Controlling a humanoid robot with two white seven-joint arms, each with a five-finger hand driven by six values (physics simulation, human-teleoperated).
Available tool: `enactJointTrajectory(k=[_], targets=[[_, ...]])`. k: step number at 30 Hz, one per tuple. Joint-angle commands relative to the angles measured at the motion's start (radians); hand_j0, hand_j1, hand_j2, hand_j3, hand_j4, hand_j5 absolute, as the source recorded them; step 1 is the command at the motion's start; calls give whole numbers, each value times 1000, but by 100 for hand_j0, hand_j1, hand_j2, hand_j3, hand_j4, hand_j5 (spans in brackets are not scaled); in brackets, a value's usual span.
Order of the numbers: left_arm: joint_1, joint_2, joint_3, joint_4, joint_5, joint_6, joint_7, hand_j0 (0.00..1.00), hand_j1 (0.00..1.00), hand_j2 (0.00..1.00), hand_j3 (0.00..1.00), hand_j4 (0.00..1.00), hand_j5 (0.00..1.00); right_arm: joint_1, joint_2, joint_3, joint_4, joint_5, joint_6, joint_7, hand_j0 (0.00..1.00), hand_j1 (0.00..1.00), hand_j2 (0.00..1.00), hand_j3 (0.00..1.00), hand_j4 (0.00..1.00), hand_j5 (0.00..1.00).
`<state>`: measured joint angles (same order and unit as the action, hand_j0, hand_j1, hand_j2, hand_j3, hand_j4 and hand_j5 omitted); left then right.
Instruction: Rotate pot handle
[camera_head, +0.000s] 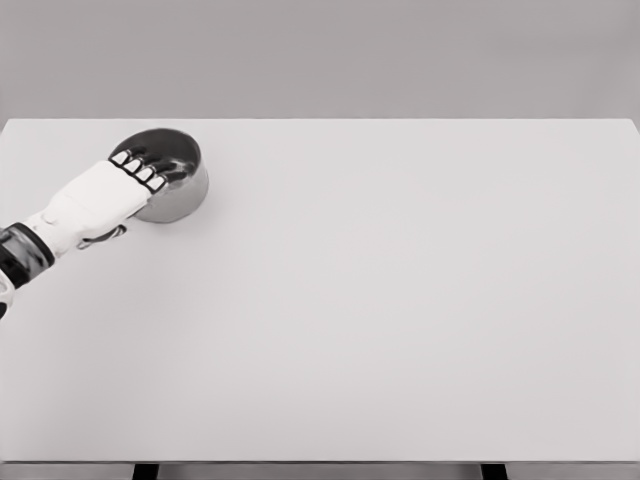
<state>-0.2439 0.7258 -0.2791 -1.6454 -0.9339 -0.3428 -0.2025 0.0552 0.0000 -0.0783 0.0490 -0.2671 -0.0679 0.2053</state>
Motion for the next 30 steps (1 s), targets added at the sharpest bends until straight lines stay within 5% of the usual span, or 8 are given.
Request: enactJointTrajectory(k=[1, 30], targets=[[0, 7, 1, 18, 3, 1, 2, 100, 100, 100, 100, 100, 100, 0, 0, 0, 0, 0, 0, 0, 100, 100, 100, 100, 100, 100], [-35, 6, 92, 210, 4, -1, 5, 100, 100, 100, 100, 100, 100, 0, 0, 0, 0, 0, 0, 0, 100, 100, 100, 100, 100, 100]])
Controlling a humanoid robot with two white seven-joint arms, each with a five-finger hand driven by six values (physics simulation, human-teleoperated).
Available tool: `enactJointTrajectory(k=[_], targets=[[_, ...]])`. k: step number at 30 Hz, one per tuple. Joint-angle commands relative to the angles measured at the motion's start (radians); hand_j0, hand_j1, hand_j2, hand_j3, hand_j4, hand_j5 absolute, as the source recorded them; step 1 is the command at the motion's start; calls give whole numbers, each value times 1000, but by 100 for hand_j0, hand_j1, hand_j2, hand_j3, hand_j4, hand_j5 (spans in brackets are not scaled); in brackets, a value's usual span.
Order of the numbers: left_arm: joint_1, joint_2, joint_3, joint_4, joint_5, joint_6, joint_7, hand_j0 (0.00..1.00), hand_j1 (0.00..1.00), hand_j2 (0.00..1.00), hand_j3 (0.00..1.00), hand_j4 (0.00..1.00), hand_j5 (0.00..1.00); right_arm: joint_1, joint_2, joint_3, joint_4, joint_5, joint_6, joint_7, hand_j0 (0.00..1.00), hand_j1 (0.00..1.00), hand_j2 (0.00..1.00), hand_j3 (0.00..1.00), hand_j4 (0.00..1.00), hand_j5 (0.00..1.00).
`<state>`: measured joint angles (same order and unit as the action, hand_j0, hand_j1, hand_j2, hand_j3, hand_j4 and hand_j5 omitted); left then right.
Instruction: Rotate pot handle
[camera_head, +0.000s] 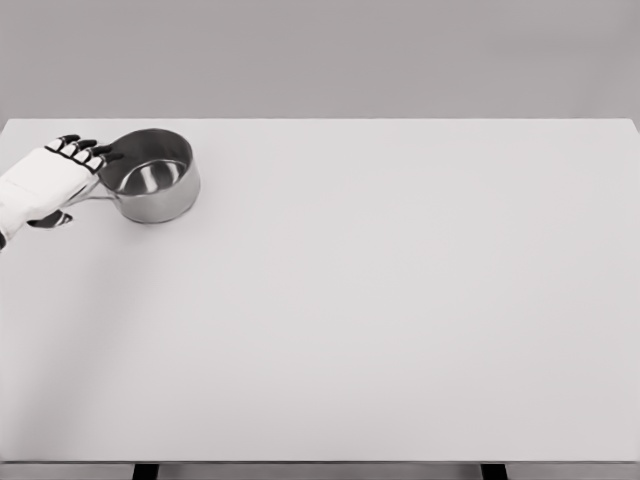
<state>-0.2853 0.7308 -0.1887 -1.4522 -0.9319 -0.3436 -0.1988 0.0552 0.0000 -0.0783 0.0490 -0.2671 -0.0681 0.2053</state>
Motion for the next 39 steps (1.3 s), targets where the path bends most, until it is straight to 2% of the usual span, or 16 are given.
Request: enactJointTrajectory(k=[1, 17, 24, 39], targets=[[-2, -1, 2, 29, 2, 0, 1, 100, 100, 100, 100, 100, 100, 0, 0, 0, 0, 0, -1, 0, 100, 100, 100, 100, 100, 100], [-95, -30, -1, 211, 2, 0, 5, 100, 100, 100, 100, 100, 100, 0, 0, 0, 0, 0, 1, 0, 100, 100, 100, 100, 100, 100], [-132, -41, -3, 256, 2, 2, 5, 100, 100, 100, 100, 100, 100, 0, 0, 0, 0, 0, 1, 0, 100, 100, 100, 100, 100, 100], [-150, -50, 0, 259, 5, 0, 7, 100, 100, 100, 100, 100, 100, 0, 0, 0, 0, 0, 1, 0, 100, 100, 100, 100, 100, 100]])
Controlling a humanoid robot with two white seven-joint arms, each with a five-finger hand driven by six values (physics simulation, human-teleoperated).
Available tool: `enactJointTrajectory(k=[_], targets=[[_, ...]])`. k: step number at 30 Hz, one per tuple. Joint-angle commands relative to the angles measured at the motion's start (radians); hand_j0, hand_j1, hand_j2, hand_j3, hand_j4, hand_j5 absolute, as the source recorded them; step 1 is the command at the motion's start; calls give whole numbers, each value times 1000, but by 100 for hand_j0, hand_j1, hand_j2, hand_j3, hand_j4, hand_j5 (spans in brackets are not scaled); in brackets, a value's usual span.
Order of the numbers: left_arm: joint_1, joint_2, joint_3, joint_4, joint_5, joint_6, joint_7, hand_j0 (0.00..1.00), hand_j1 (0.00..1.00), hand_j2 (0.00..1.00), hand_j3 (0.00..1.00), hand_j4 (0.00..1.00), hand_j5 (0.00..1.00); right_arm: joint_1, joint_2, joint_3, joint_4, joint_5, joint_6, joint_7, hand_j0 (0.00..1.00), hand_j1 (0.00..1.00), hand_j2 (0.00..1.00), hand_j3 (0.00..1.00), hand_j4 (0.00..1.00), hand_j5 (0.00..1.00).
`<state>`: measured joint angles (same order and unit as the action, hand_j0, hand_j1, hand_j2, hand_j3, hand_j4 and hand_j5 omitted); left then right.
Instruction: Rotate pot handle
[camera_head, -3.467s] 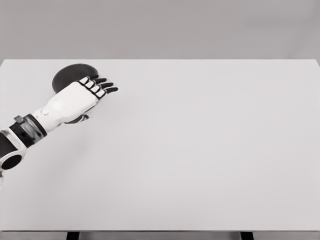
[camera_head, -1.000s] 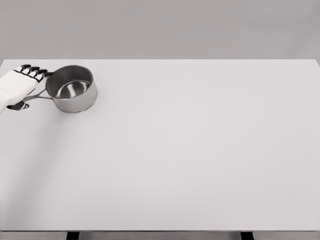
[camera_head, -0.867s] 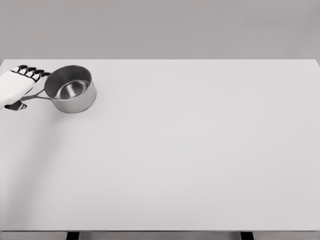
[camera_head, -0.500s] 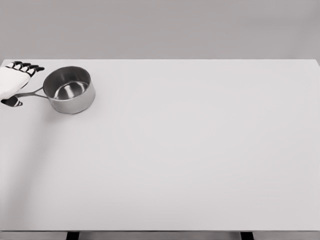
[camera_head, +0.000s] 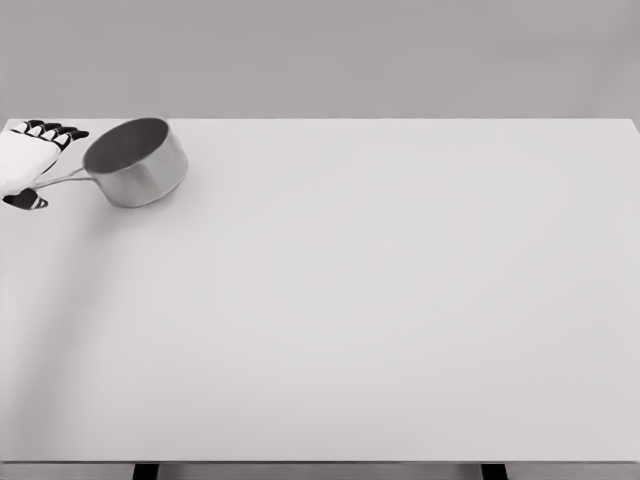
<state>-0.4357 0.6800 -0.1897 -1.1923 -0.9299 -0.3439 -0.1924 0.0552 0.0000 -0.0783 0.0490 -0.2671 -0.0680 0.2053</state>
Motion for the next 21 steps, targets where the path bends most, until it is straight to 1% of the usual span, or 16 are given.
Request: enactJointTrajectory(k=[1, 9, 15, 21], targets=[[0, 1, 1, -4, 3, 0, 1, 100, 100, 100, 100, 100, 100, 0, 0, 0, 0, 0, 0, 0, 100, 100, 100, 100, 100, 100], [-2, 0, 3, -10, 5, 0, 1, 100, 100, 100, 100, 100, 100, 0, 0, 0, 0, 0, 0, 0, 100, 100, 100, 100, 100, 100], [-12, 0, 4, 3, 5, 2, 1, 100, 100, 100, 100, 100, 100, 0, 0, 0, 0, 0, 0, 0, 100, 100, 100, 100, 100, 100], [-37, -2, 3, 31, 6, 2, 2, 100, 100, 100, 100, 100, 100, 0, 0, 0, 0, 0, 0, 0, 100, 100, 100, 100, 100, 100]])
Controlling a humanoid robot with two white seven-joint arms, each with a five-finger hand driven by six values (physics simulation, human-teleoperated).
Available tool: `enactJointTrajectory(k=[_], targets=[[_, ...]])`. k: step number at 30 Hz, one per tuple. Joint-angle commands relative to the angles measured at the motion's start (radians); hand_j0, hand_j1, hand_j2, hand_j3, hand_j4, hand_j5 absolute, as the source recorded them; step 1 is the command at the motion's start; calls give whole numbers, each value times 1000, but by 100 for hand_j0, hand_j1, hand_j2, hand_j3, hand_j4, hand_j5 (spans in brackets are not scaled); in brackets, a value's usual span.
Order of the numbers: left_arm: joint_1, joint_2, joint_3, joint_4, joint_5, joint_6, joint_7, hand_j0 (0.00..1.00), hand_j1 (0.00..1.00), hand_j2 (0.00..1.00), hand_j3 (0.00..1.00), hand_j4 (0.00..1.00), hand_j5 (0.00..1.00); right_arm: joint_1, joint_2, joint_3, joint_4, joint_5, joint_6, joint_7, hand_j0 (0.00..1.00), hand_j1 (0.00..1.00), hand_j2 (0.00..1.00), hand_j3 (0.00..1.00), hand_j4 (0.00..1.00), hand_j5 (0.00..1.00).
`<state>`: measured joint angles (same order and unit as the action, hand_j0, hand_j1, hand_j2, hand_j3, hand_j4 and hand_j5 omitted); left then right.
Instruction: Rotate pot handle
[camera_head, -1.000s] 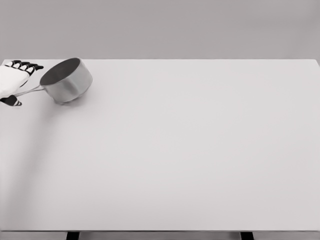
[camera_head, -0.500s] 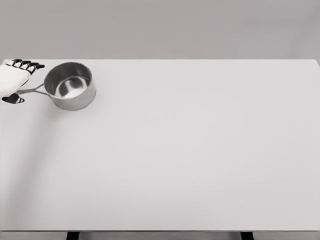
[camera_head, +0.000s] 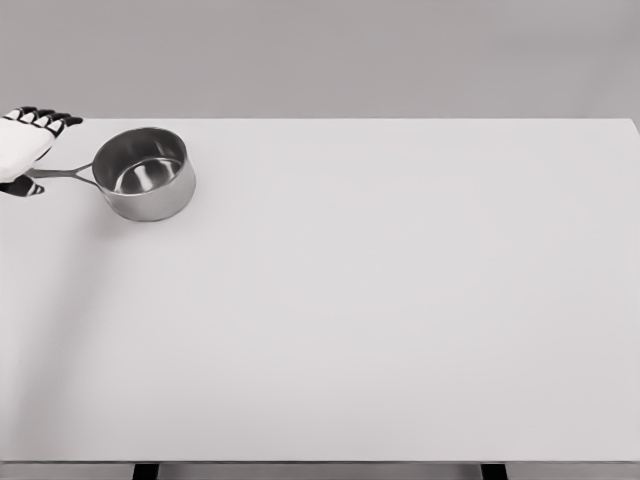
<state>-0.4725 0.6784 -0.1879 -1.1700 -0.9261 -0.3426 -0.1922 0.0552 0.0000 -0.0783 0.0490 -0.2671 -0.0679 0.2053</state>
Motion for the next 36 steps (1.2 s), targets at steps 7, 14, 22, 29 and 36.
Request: enactJointTrajectory(k=[7, 14, 22, 29, 36], targets=[[-18, 1, 1, 50, 7, -1, 2, 100, 100, 100, 100, 100, 100, 0, 0, 0, 0, 0, 0, 0, 100, 100, 100, 100, 100, 100], [-52, -13, 1, 92, 9, 1, 3, 100, 100, 100, 100, 100, 100, 0, 0, 0, 0, 0, -1, 0, 100, 100, 100, 100, 100, 100], [-75, -17, 1, 150, 10, 1, 3, 100, 100, 100, 100, 100, 100, 0, 0, 0, 0, 0, 0, 0, 100, 100, 100, 100, 100, 100], [-89, -26, 2, 164, 12, -4, 3, 100, 100, 100, 100, 100, 100, 0, 0, 0, 0, 0, -1, 0, 100, 100, 100, 100, 100, 100], [-23, -13, 1, 3, 96, -15, 5, 100, 100, 100, 100, 100, 100, 0, 0, 0, 0, 0, -1, 0, 100, 100, 100, 100, 100, 100]])
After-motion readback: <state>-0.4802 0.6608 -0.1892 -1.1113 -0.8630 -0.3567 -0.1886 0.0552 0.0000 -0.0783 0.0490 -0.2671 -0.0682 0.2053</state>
